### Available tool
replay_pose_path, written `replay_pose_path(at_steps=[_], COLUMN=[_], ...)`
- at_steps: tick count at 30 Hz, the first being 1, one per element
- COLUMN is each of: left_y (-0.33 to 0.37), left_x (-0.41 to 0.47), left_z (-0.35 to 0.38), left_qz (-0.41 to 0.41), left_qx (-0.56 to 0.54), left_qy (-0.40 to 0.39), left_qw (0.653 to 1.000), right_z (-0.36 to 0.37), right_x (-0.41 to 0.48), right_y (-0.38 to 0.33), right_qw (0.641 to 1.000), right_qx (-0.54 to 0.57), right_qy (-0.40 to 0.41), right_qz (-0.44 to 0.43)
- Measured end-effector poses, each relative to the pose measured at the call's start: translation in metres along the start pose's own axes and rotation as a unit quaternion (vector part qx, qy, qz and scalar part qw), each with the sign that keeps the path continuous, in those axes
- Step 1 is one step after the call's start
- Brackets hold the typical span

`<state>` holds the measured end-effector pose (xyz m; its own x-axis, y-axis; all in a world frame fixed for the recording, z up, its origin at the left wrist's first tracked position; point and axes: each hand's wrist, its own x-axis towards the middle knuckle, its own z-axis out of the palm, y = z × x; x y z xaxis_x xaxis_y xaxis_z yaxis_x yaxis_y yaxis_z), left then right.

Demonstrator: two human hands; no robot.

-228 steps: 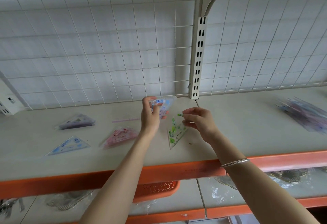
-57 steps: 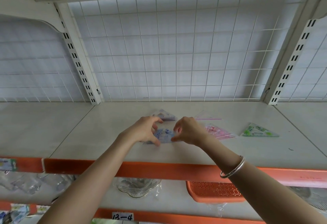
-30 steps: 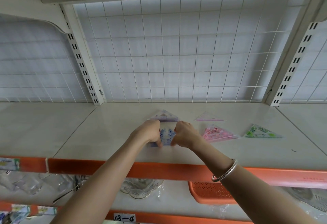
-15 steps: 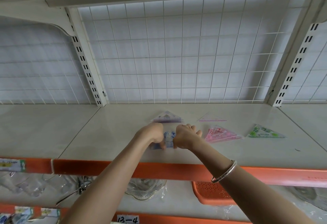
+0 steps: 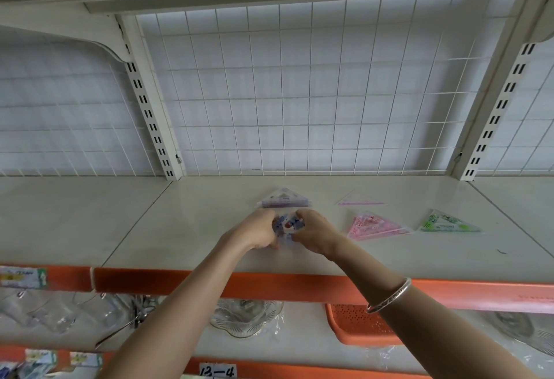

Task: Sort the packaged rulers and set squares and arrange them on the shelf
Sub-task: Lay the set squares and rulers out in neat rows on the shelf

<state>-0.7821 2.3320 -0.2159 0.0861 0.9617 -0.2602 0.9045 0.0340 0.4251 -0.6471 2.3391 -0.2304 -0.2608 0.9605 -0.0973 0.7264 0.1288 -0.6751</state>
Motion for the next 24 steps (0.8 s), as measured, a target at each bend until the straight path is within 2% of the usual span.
replay_pose_path(at_steps=[3,9,17,19,24], left_y=[-0.008,-0.017,-0.015,-0.011,0.002], left_x=[-0.002,-0.009,-0.01,-0.012,-0.019], left_z=[0.002,-0.001,0.003,0.004,0.012], left_qz=[0.023,0.056,0.059,0.068,0.066], left_qx=[-0.028,-0.091,-0.114,-0.093,0.057], left_qy=[0.041,0.161,0.174,0.188,0.256], left_qw=[0.998,0.981,0.976,0.975,0.963], right_z=[0.0,0.004,0.005,0.009,0.02], right_x=[-0.001,-0.007,-0.012,-0.012,-0.012], right_y=[0.002,0.006,0.007,0.006,0.003], right_qw=[0.998,0.994,0.986,0.984,0.98], right_qx=[0.045,0.034,-0.006,-0.02,-0.073], right_qy=[0.03,0.075,0.135,0.143,0.144], right_qz=[-0.035,-0.072,-0.098,-0.106,-0.112])
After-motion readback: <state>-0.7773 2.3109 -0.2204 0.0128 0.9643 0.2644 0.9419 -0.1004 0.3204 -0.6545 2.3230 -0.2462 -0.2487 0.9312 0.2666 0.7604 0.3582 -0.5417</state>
